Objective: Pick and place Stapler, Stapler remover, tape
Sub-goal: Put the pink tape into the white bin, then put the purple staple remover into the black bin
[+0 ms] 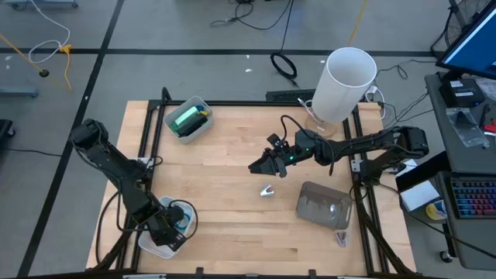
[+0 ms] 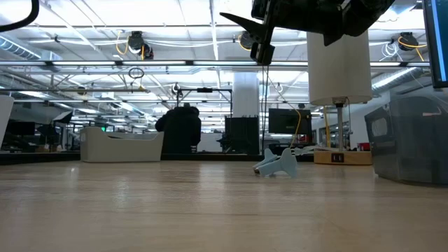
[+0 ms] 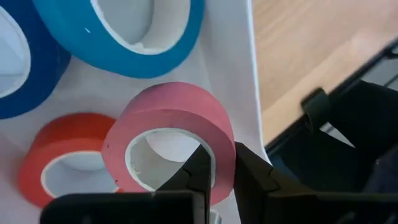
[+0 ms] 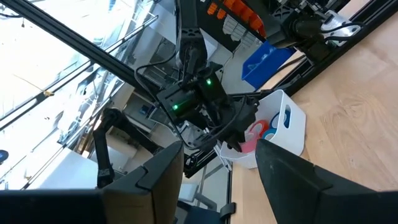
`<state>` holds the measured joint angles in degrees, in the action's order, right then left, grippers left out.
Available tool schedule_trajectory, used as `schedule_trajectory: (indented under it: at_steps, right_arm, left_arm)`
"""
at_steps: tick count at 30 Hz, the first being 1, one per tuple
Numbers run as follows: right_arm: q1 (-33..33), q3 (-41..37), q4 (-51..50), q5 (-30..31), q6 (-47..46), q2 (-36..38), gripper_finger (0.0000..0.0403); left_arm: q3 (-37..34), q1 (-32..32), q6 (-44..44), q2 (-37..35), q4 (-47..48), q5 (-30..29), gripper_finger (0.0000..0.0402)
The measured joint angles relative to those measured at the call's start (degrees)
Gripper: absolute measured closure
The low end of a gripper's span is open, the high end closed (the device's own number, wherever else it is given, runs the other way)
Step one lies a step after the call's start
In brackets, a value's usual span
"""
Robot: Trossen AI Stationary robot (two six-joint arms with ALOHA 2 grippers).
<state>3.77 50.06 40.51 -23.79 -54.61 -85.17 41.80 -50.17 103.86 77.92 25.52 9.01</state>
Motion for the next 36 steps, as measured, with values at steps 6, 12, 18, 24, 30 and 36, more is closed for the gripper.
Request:
schedule_trajectory:
  at_steps: [6,12,18,24,30,36]
  right_arm:
    - [0.0,0.0,0.0,0.0,-0.1,0.0,0.0209]
    - [0.0,0.0,0.0,-0.1,-0.2,0.0,0.0211]
    - [0.0,0.0,0.0,-0.2,-0.2,0.0,0.0207]
    - [0.0,0.0,0.0,-0.5,-0.2,0.0,0.0207]
    - [0.0,0.0,-0.2,-8.2,-3.3,0.0,0.0211]
    - [-0.1,0.0,-1.9,-16.8,-10.7,0.0,0.0215]
  left_arm:
    - [0.0,0.0,1.5,2.4,-0.1,1.5,0.0308]
    - [0.0,0.0,1.9,2.3,-0.8,1.7,0.026]
    - [0.0,1.0,1.8,1.3,-2.6,2.1,0.0234]
    - [0.0,1.7,2.9,-3.1,1.7,-2.5,0.0246]
    - [0.0,2.2,0.6,-10.2,6.0,-12.7,0.0273]
    - [0.0,6.1,-13.6,-17.2,3.2,-28.0,0.029]
